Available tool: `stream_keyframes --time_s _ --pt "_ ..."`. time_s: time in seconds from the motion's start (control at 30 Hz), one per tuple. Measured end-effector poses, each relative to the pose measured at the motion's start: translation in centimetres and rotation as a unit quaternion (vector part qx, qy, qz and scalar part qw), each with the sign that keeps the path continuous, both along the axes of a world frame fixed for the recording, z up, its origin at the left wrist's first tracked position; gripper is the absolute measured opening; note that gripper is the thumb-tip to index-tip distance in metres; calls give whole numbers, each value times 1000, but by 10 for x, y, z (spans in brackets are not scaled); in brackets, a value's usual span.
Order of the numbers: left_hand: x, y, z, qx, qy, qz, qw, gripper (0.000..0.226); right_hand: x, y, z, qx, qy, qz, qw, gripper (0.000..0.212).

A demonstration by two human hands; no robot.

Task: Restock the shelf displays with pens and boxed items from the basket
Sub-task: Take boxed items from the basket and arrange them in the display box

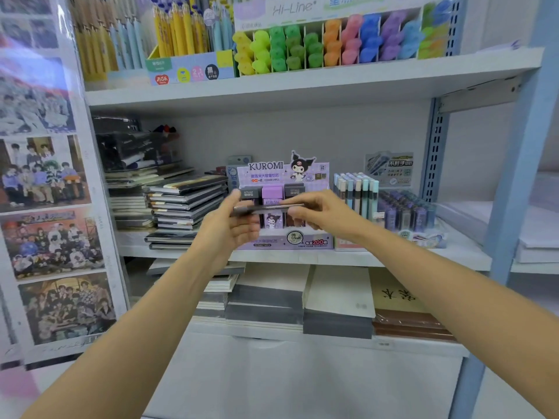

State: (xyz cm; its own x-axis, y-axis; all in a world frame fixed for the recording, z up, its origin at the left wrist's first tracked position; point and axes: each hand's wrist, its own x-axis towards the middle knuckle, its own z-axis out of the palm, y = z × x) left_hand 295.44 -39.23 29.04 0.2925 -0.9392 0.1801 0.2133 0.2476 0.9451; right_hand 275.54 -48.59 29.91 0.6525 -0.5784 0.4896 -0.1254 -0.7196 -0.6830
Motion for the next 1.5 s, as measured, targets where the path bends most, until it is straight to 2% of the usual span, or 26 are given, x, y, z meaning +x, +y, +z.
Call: stream_keyframes --time_s 0.07,0.1,0.2,0.3,0.37,0.43,0.53,0.6,0.67,0.7,0.73,0.8,0.83,0.87,0.93,1.03,1.27,1.43,1.5 --pt "-4 1 2 -9 46 -34 998 52 -1 1 -3 31 -31 -10 999 17" --pt "-6 1 2 -13 36 -42 998 48 -2 2 -4 50 -39 -8 998 18" --pt "-13 0 -6 -8 -88 -8 996 18 -4 7 -10 85 -18 26 996 20" --pt "-17 -2 -12 -11 -117 30 993 16 -4 11 -13 100 24 23 994 27" --pt "-18 -3 -13 -22 -171 39 984 17 -6 9 -9 76 56 -27 995 43" --pt "-19 -3 -13 -35 -270 40 961 16 -6 6 -4 35 48 -53 997 45" --pt "-28 -4 -12 -53 -403 36 913 14 -2 6 2 18 -15 -9 1000 36" --pt "-33 -8 -16 -79 -445 51 890 15 0 6 5 -25 -14 -3 1000 28" --pt "-34 -13 -25 -95 -470 71 875 12 -1 4 11 -61 -26 -55 996 23" --pt "-31 -15 -32 -94 -512 90 849 29 -3 1 15 -61 -54 -96 992 21" --pt "-27 -19 -42 -89 -574 107 807 46 -6 -2 18 -52 -92 -133 985 19" --pt "-20 -25 -63 -63 -698 128 701 66 -11 -10 25 -57 -149 -200 967 17" --pt "-18 -27 -73 -42 -738 130 661 71 -12 -14 27 -73 -153 -226 959 16" --pt "-16 -30 -81 -31 -761 135 634 73 -12 -17 28 -85 -146 -239 956 15" --pt "-14 -35 -89 -53 -777 159 607 71 -5 -21 27 -93 -123 -245 957 14" --pt "-13 -37 -88 -99 -773 185 599 63 12 -27 20 -110 -83 -249 959 13" --pt "-13 -36 -90 -117 -755 188 617 59 29 -42 13 -146 45 -275 949 14" --pt "-11 -38 -90 -134 -750 201 615 55 22 -49 37 -69 137 -240 959 9" --pt "-12 -39 -91 -134 -747 208 617 56 25 -51 40 -77 154 -235 957 8"
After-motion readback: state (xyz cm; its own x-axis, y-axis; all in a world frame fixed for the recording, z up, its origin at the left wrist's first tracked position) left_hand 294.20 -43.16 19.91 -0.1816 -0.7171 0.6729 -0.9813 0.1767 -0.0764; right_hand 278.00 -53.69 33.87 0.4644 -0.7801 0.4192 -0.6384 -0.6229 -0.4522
